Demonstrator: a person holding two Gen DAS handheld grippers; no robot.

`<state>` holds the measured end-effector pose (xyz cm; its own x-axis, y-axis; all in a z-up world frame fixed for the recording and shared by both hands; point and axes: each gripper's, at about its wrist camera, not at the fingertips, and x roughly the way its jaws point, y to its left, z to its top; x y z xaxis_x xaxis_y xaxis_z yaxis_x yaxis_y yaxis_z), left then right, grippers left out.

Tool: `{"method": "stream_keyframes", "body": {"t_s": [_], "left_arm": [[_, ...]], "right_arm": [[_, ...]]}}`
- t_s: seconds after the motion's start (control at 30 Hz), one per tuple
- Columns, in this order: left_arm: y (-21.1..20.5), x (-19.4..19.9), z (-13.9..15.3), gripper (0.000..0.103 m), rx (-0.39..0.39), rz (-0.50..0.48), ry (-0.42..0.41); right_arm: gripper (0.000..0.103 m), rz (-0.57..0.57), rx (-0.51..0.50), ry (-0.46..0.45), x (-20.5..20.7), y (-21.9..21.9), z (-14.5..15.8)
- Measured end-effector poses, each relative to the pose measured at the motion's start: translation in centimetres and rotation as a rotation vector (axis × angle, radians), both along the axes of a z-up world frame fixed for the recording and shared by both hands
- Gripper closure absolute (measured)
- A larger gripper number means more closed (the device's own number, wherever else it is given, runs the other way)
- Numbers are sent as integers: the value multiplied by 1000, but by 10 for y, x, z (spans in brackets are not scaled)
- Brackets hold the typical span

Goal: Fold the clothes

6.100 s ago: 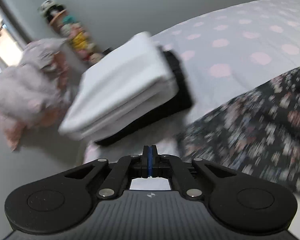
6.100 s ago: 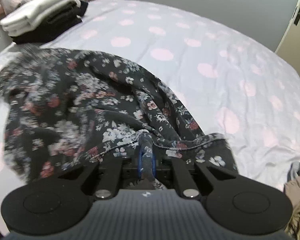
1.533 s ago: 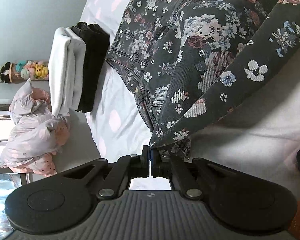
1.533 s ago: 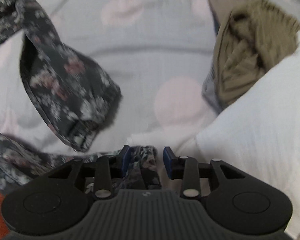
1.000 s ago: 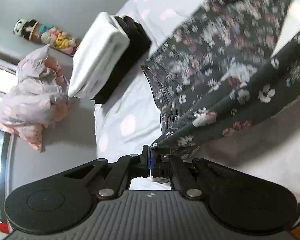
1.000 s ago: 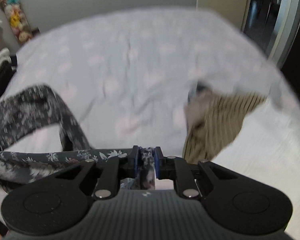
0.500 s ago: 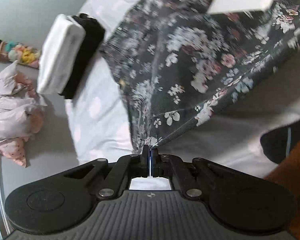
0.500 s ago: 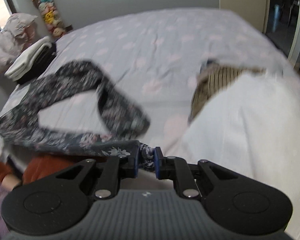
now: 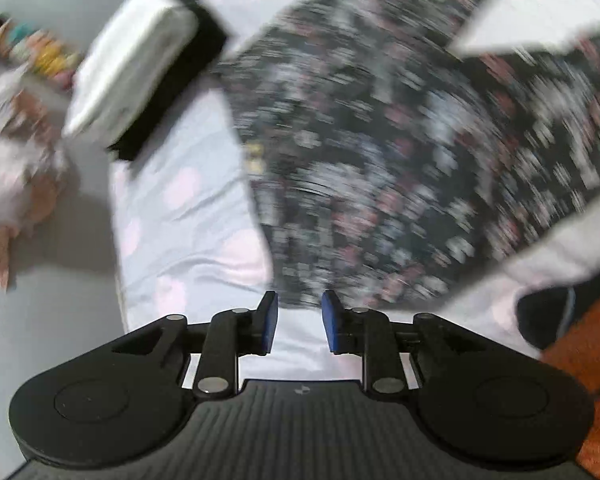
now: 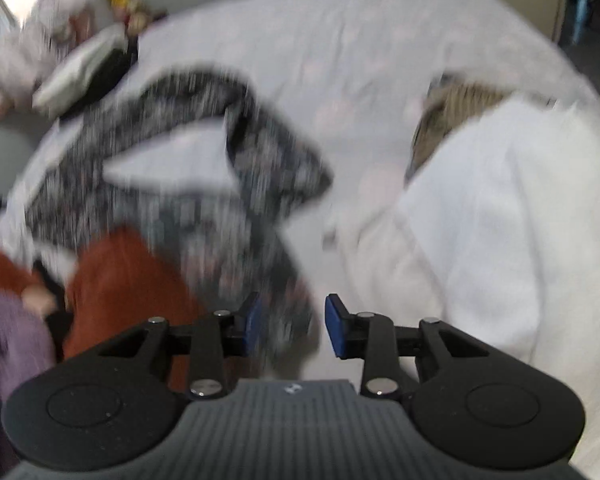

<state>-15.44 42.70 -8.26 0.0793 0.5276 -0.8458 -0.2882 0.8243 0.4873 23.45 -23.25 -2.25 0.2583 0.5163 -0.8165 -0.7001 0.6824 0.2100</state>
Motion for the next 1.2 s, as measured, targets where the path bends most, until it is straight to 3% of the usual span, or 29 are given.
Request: {"method": "stream_keyframes", "body": {"t_s": [0.17, 0.3, 0.43, 0.5, 0.57, 0.6, 0.8, 1.03, 1.2], "left_arm": [[28, 4, 35, 71, 55, 138, -140], [47, 16, 42, 71, 97, 185, -192], [68, 29, 37, 71, 91, 202, -192], [78, 35, 32, 68, 78, 203, -192], [87, 41, 26, 52, 65, 203, -202], [92, 44, 22, 51, 60, 205, -208], [130, 70, -10, 50, 5, 277, -242], [169, 115, -44, 41, -108, 370, -383], [199, 151, -72, 40, -139, 443, -448]], "right_arm": [[63, -114, 26, -74, 40, 33, 13], [63, -157, -121, -117, 67, 90, -7], [62, -172, -197, -94, 96, 140, -31], [62, -171, -240, -84, 109, 162, -45], [57, -167, -271, -68, 119, 181, -60], [53, -164, -280, -57, 124, 188, -67], [49, -125, -324, 3, 145, 228, -107], [38, -55, -341, 16, 158, 255, -128], [38, -61, -345, 51, 171, 253, -142]]}}
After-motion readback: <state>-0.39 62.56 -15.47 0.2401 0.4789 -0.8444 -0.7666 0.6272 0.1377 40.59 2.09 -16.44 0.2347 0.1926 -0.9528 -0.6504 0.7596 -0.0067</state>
